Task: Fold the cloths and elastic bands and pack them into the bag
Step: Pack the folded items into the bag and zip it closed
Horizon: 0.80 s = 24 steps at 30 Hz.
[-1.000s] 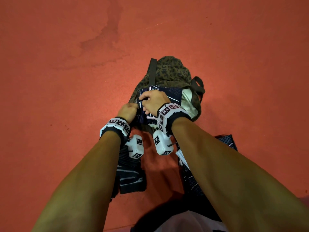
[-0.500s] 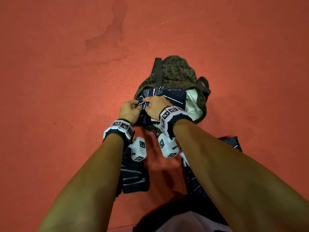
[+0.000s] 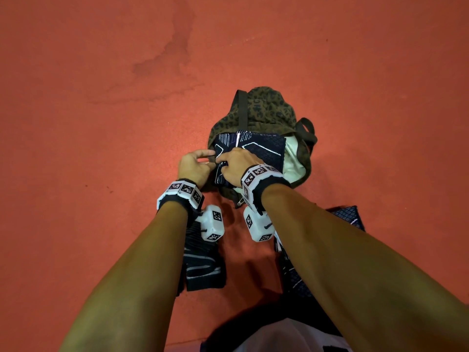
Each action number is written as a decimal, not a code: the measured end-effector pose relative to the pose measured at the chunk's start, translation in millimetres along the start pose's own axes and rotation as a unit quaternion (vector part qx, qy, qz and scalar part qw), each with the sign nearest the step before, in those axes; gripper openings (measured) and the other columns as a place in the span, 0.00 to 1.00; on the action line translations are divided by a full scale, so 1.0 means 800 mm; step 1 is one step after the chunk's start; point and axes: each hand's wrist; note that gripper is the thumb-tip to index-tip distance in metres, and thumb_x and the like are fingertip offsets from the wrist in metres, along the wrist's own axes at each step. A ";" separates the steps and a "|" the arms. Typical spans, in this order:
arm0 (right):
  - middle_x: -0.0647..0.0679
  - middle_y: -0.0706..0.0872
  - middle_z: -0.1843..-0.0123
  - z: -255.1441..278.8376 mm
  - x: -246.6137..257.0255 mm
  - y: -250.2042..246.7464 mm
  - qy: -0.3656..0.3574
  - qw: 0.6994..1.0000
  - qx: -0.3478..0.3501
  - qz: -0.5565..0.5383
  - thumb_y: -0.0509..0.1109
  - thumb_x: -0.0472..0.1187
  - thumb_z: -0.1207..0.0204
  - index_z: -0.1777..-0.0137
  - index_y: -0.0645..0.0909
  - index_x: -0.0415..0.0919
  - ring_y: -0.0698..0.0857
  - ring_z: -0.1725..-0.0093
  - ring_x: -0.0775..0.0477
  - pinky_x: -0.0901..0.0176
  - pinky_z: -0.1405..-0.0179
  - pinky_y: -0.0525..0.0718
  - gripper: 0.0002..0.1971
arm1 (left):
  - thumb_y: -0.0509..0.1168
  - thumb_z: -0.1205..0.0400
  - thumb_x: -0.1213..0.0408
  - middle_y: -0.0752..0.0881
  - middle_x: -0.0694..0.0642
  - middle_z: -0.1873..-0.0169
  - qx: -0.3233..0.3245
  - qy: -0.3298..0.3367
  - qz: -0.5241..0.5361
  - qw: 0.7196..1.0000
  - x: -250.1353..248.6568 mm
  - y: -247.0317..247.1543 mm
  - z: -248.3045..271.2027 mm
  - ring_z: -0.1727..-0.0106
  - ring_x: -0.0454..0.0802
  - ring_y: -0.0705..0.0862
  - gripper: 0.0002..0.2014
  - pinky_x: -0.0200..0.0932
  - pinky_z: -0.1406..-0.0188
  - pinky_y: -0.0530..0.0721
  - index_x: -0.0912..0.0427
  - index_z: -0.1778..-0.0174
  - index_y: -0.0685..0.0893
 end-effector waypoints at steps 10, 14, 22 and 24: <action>0.51 0.77 0.28 -0.002 -0.001 -0.003 0.034 0.999 -0.001 0.007 0.64 0.48 0.19 0.32 0.82 0.58 0.79 0.32 0.42 0.50 0.41 0.79 0.17 | 0.68 0.18 0.70 0.89 0.53 0.50 -0.008 -0.013 -0.115 0.993 0.033 0.016 -0.002 0.49 0.55 0.88 0.15 0.39 0.46 0.83 0.49 0.40 0.89; 0.51 0.77 0.33 -0.002 0.000 0.002 0.043 0.999 -0.008 0.007 0.64 0.54 0.21 0.32 0.82 0.57 0.81 0.36 0.44 0.52 0.48 0.77 0.18 | 0.66 0.18 0.70 0.76 0.47 0.67 -0.012 -0.024 -0.149 0.988 0.042 0.021 -0.005 0.58 0.57 0.83 0.17 0.38 0.53 0.79 0.52 0.34 0.86; 0.51 0.77 0.37 -0.005 -0.002 0.004 0.051 0.999 -0.018 0.000 0.71 0.51 0.24 0.33 0.81 0.56 0.83 0.41 0.44 0.49 0.50 0.84 0.19 | 0.72 0.23 0.70 0.78 0.48 0.66 -0.013 -0.020 -0.155 0.988 0.038 0.014 -0.014 0.61 0.52 0.81 0.14 0.44 0.56 0.84 0.52 0.42 0.86; 0.50 0.77 0.36 -0.005 -0.003 0.005 0.055 0.998 -0.031 -0.016 0.71 0.50 0.24 0.33 0.81 0.55 0.83 0.40 0.44 0.49 0.48 0.84 0.19 | 0.75 0.26 0.67 0.83 0.53 0.57 0.006 -0.024 -0.161 0.987 0.038 0.012 -0.016 0.57 0.57 0.87 0.16 0.50 0.53 0.89 0.49 0.45 0.86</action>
Point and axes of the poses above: each hand's wrist, its own z-axis away from the middle knuckle, its own y-axis out of the palm, x = y × z
